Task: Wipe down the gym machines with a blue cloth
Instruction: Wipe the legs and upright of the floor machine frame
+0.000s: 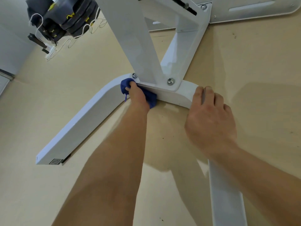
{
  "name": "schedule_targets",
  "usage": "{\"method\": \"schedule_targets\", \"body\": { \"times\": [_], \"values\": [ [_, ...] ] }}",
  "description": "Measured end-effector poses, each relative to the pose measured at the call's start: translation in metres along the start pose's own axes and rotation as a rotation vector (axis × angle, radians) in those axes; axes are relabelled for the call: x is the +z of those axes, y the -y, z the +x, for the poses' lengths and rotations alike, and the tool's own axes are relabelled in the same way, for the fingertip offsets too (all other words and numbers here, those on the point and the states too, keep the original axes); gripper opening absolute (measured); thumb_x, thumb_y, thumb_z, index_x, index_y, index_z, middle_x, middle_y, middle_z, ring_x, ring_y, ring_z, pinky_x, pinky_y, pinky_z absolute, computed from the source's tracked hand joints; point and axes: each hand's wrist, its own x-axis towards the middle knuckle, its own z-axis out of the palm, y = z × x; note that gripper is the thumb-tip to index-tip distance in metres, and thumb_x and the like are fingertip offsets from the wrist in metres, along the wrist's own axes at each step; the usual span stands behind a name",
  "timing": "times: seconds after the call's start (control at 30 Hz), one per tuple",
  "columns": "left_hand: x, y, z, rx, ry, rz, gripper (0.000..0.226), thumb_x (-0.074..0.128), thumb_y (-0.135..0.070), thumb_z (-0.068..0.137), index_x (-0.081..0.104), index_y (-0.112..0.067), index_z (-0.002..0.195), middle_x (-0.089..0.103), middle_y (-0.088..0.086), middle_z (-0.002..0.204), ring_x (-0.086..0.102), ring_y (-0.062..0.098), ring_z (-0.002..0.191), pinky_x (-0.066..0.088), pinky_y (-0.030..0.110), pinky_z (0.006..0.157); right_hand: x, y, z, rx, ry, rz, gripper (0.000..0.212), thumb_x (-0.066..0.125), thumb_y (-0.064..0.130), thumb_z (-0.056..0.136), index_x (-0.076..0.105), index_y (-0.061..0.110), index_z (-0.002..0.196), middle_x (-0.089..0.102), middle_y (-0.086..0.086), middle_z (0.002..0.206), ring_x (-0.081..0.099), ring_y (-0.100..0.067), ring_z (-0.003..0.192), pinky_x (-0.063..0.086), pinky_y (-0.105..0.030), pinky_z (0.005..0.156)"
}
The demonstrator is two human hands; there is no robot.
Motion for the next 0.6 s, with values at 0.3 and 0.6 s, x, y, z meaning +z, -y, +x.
{"method": "schedule_targets", "body": {
  "times": [0.3,0.6],
  "values": [
    [0.002,0.03,-0.152,-0.144,0.332,0.011,0.048,0.058,-0.053,0.084,0.052,-0.034,0.127,0.062,-0.005,0.128,0.06,0.019,0.115,0.048,0.04,0.1,-0.009,-0.002,0.0,0.011,0.037,0.111,0.071,0.02,0.021,0.083,0.02,0.004,0.152,0.026,-0.015,0.155,0.035,-0.034,0.134,0.04,-0.042,0.098],
    [-0.017,0.059,-0.246,-0.103,0.656,0.201,0.033,0.036,-0.043,0.103,0.064,-0.025,0.101,0.068,0.003,0.102,0.064,0.023,0.099,0.048,0.038,0.084,-0.006,-0.039,0.005,-0.072,0.048,0.65,0.044,0.034,0.008,0.1,0.046,0.013,0.141,0.045,0.001,0.146,0.044,-0.023,0.133,0.034,-0.026,0.1]
  ]
}}
